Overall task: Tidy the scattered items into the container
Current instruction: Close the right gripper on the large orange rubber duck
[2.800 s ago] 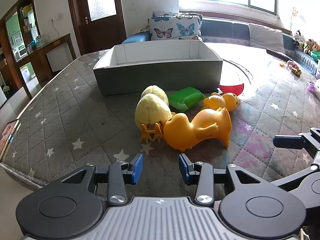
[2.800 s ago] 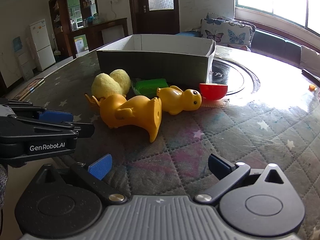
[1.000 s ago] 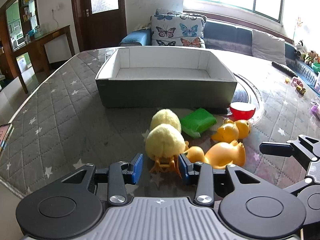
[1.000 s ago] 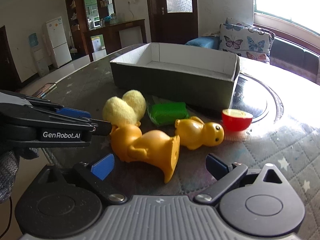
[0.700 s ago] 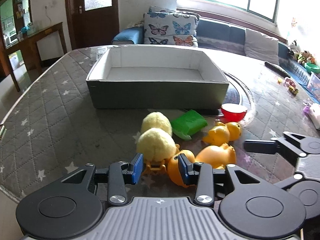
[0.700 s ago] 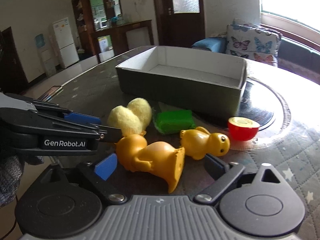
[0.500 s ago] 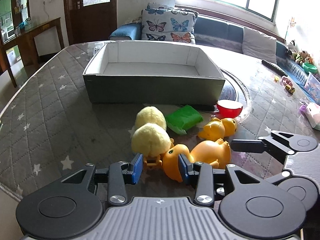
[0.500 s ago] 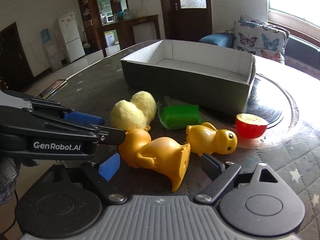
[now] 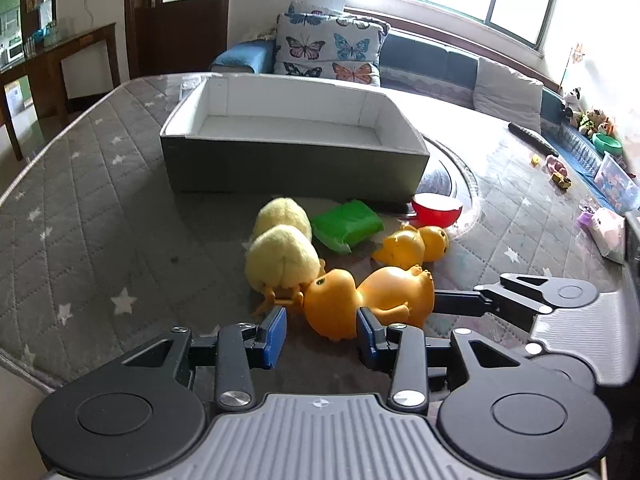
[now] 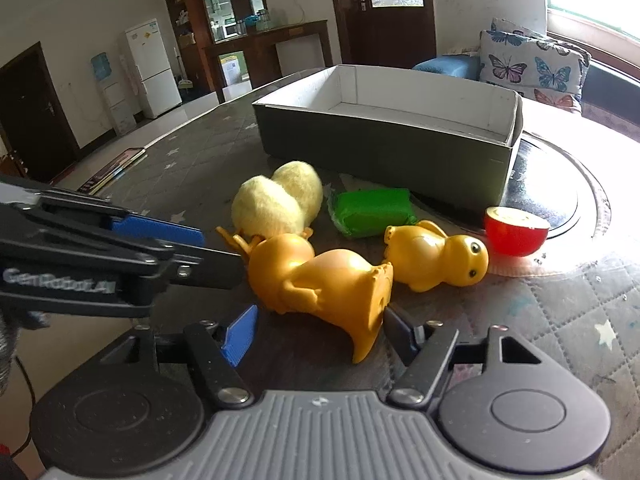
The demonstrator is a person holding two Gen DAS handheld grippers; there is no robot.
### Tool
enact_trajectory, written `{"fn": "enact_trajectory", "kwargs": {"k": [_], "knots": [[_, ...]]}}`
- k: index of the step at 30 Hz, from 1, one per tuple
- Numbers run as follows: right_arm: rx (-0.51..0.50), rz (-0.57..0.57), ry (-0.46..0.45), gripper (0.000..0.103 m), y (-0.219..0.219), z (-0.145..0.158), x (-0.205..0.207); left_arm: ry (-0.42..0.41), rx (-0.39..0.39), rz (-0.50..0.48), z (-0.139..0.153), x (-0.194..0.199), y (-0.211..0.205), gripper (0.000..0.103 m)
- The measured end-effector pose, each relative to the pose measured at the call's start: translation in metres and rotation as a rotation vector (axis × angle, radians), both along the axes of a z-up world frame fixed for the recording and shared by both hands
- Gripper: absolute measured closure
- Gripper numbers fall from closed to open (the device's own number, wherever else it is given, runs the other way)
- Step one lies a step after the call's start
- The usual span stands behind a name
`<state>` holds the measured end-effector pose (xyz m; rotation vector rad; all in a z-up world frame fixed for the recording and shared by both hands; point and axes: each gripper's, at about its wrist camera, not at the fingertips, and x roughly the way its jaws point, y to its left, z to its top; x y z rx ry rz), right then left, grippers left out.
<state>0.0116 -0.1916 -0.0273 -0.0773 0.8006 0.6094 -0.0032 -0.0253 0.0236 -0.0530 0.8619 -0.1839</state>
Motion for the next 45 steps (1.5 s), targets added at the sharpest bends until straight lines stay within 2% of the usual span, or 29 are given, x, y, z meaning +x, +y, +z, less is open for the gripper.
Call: {"fn": "enact_trajectory", "kwargs": {"k": [11,17,23,29,31,38,45], "knots": [[0.009,0.087,-0.016,0.033,0.002,0.012,-0.028,0.025,-0.080,0.013,-0.001,0.006,0.011,0.062],[-0.032,0.040,-0.038,0.033,-0.005,0.013,-0.008,0.074,-0.140,0.027,-0.008,0.012,0.014,0.062],[-0.045,0.101,-0.033,0.033,0.004,0.005,0.008,0.112,-0.219,0.063,-0.015,0.020,0.022,0.062],[-0.045,0.119,-0.026,0.045,0.005,0.000,0.008,0.138,-0.277,0.088,-0.019,0.026,0.029,0.062],[-0.042,0.109,-0.020,0.053,0.000,0.000,0.006,0.139,-0.286,0.088,-0.020,0.028,0.029,0.062],[-0.020,0.061,0.019,0.061,-0.021,0.000,-0.003,0.148,-0.308,0.037,-0.021,0.036,0.017,0.062],[-0.033,0.033,0.030,0.062,-0.037,0.004,-0.014,0.182,-0.328,-0.032,-0.024,0.050,0.002,0.061]]}}
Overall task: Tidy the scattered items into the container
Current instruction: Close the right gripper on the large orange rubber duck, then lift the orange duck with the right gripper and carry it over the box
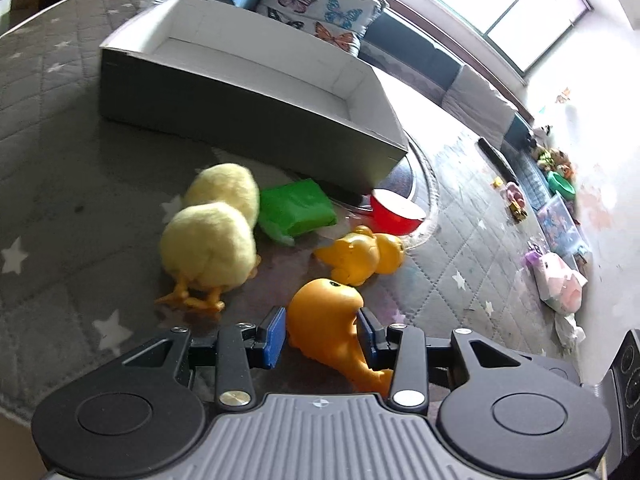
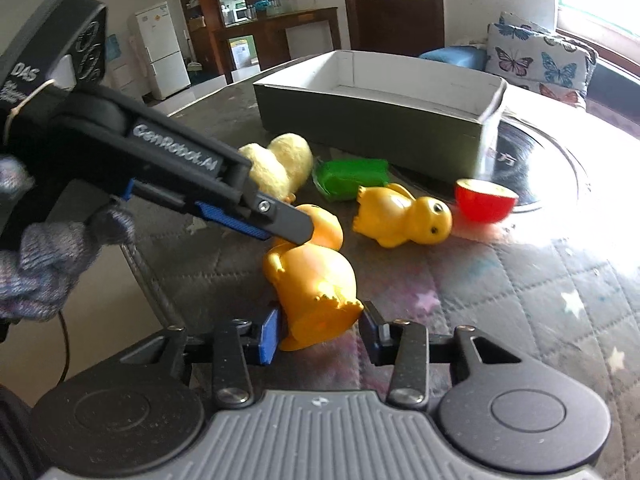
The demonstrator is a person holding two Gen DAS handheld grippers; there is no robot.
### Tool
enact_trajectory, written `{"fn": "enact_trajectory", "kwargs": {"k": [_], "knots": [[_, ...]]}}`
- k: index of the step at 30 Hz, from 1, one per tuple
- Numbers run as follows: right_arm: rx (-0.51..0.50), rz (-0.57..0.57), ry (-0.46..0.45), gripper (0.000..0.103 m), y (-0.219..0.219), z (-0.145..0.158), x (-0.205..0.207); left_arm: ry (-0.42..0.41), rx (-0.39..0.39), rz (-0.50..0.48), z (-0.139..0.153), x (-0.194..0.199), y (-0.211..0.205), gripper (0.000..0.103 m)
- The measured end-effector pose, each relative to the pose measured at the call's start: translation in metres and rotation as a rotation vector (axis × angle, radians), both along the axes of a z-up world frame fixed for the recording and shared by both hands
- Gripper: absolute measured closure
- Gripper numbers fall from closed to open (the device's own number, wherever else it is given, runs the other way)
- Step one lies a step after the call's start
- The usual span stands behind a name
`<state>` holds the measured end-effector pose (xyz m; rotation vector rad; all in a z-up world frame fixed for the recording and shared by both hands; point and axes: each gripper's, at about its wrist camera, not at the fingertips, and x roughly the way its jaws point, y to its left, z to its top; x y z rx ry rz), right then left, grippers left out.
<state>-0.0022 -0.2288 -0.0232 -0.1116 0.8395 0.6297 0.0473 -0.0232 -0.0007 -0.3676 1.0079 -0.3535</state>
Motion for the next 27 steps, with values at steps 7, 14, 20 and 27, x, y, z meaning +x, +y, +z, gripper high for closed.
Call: {"fn": "enact_trajectory", "kwargs": {"k": [7,14,20,27], "knots": [[0.026,-0.025,-0.015,0.059,0.001,0.005,0.009,-0.009,0.042,-0.031,0.002,0.011,-0.011,0.060],[0.024,-0.038,0.018,0.060,0.004,-0.005,0.017,0.009,0.020,-0.031,-0.002,0.015,-0.008,0.057],[0.022,-0.046,0.009,0.061,0.005,-0.008,0.015,0.006,0.020,-0.036,-0.002,0.015,-0.009,0.056],[0.033,-0.086,-0.022,0.059,0.004,-0.003,0.006,-0.017,0.008,-0.011,-0.004,0.009,-0.010,0.057]]}}
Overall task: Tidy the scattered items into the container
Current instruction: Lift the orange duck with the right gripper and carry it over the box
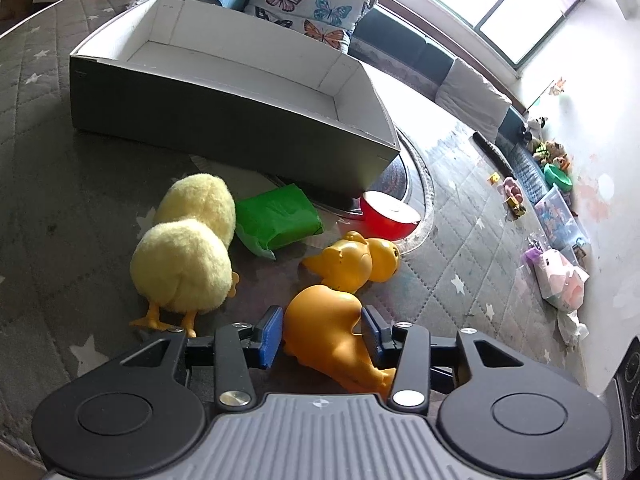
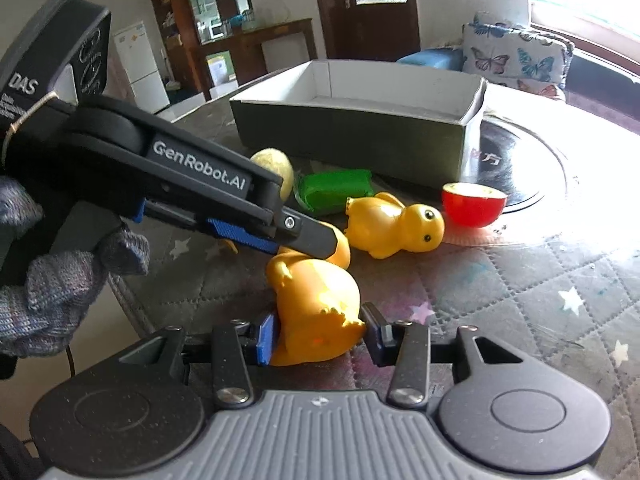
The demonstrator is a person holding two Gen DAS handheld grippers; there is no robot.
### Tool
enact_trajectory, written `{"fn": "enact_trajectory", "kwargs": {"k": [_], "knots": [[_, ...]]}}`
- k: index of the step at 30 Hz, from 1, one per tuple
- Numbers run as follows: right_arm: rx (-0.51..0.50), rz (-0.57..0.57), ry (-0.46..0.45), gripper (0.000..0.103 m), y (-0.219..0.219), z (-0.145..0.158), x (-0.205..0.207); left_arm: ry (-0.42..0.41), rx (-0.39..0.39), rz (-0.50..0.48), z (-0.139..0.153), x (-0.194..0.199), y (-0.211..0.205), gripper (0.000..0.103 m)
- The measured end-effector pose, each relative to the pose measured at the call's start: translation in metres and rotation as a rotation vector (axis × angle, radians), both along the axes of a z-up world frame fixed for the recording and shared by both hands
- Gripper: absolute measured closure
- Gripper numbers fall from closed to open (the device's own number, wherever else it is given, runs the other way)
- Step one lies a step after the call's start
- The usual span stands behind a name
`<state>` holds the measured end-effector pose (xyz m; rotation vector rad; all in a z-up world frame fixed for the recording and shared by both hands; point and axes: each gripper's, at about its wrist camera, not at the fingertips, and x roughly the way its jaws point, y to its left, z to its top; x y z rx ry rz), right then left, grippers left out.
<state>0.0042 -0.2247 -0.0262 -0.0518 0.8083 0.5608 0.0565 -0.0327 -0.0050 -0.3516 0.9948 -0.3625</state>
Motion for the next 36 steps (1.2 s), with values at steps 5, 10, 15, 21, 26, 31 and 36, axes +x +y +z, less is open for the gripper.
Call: {"fn": "enact_trajectory", "kwargs": {"k": [5,10,15,21,26,31,36], "knots": [[0.013,-0.018,-0.015,0.059,-0.007,0.004,-0.010,-0.014,-0.006,0.014,0.000,-0.006,-0.001,0.058],[0.024,-0.035,-0.031,0.060,-0.010,0.007,-0.019,-0.041,0.003,0.006,0.006,-0.014,-0.005,0.059],[0.015,-0.033,-0.076,0.060,-0.010,0.021,-0.020,-0.092,-0.002,0.008,0.021,-0.015,-0.006,0.059],[0.024,-0.025,-0.151,0.060,-0.010,0.045,0.001,-0.174,0.004,0.022,0.050,0.004,-0.005,0.059],[0.038,-0.023,-0.203,0.060,-0.009,0.061,0.035,-0.226,0.021,0.036,0.069,0.036,-0.007,0.059],[0.057,-0.029,-0.231,0.060,-0.008,0.071,0.079,-0.261,0.042,0.056,0.080,0.075,-0.009,0.059],[0.050,-0.037,-0.247,0.060,-0.007,0.071,0.122,-0.258,0.055,0.071,0.079,0.115,-0.011,0.060]]}}
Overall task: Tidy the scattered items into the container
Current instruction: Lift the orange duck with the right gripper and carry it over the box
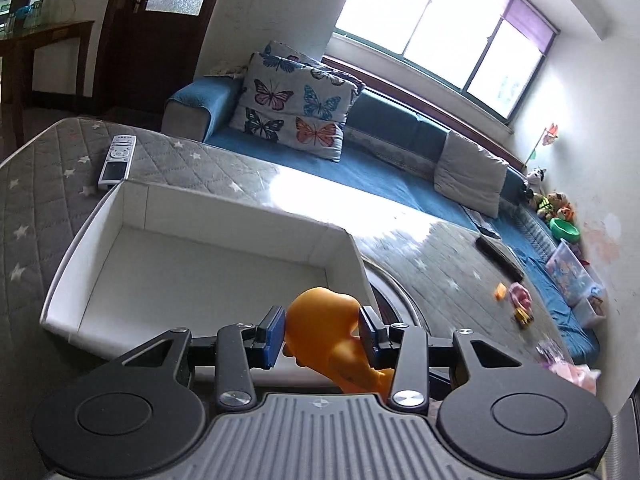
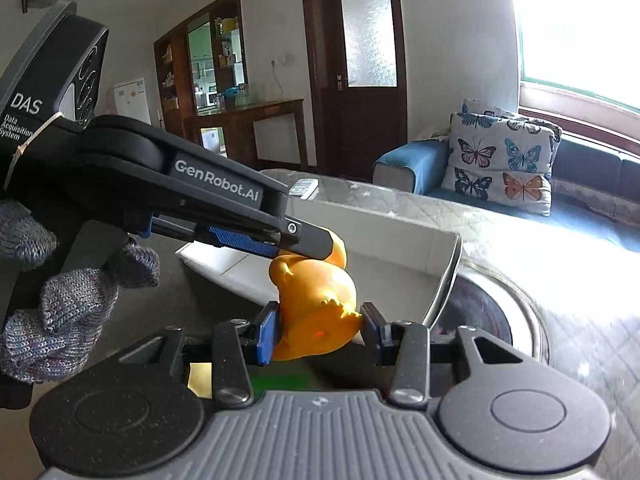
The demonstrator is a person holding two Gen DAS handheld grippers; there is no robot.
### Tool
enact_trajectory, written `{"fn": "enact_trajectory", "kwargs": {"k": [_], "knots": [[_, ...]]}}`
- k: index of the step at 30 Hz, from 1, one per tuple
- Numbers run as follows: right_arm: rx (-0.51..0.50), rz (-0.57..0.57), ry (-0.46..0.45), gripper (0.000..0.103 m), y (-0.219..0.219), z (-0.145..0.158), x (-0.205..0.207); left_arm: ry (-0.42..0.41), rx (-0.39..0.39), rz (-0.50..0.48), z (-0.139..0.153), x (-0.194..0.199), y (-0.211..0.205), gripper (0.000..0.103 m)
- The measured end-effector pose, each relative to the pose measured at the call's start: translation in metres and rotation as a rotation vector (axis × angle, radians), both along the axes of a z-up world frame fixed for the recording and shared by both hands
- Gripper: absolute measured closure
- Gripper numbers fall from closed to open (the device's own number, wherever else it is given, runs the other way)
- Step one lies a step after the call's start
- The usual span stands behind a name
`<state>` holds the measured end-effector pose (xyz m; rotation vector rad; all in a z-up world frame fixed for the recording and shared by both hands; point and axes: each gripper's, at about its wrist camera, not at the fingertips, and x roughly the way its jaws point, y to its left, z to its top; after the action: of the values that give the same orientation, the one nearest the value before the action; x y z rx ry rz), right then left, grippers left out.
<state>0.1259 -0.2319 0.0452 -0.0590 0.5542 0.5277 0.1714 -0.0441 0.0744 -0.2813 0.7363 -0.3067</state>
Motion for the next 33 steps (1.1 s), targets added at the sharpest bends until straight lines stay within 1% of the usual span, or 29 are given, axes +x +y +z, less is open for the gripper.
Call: {"fn": "enact_trajectory", "kwargs": {"k": [4,6,7,8,9,10,12,15,18,22,28,33], "knots": [[0.001,-0.009,0.013,0.060,-0.002,-0.007,0.034,0.017,0.011,0.004,-0.008,0.031,-0.003,0.061],[-0.001,-0.016,0.030,0.060,-0.001,-0.013,0.049,0.038,0.016,0.008,-0.015,0.046,-0.002,0.061],[-0.002,-0.018,0.042,0.060,0.000,-0.017,0.056,0.051,0.019,0.010,-0.020,0.053,-0.002,0.062],[-0.004,-0.019,0.053,0.060,0.001,-0.020,0.062,0.065,0.021,0.013,-0.024,0.059,-0.002,0.065],[-0.007,-0.020,0.063,0.061,0.002,-0.024,0.068,0.076,0.022,0.012,-0.029,0.064,-0.003,0.075],[-0.010,-0.020,0.071,0.063,0.002,-0.027,0.072,0.092,0.018,0.005,-0.034,0.069,-0.002,0.097],[-0.008,-0.017,0.093,0.063,0.002,-0.034,0.080,0.131,0.000,-0.001,-0.045,0.078,-0.001,0.095],[-0.009,-0.013,0.092,0.063,0.004,-0.035,0.084,0.161,0.016,-0.004,-0.059,0.086,-0.003,0.095],[-0.028,-0.005,0.089,0.064,0.006,-0.036,0.083,0.184,0.010,-0.010,-0.068,0.086,-0.002,0.095],[-0.030,-0.009,0.086,0.064,0.007,-0.038,0.079,0.181,0.013,-0.015,-0.066,0.083,-0.001,0.093],[-0.025,-0.023,0.091,0.063,0.007,-0.038,0.079,0.171,0.018,-0.002,-0.060,0.082,0.004,0.093],[-0.044,-0.046,0.097,0.062,0.005,-0.040,0.074,0.174,0.021,0.002,-0.058,0.079,0.006,0.092]]}}
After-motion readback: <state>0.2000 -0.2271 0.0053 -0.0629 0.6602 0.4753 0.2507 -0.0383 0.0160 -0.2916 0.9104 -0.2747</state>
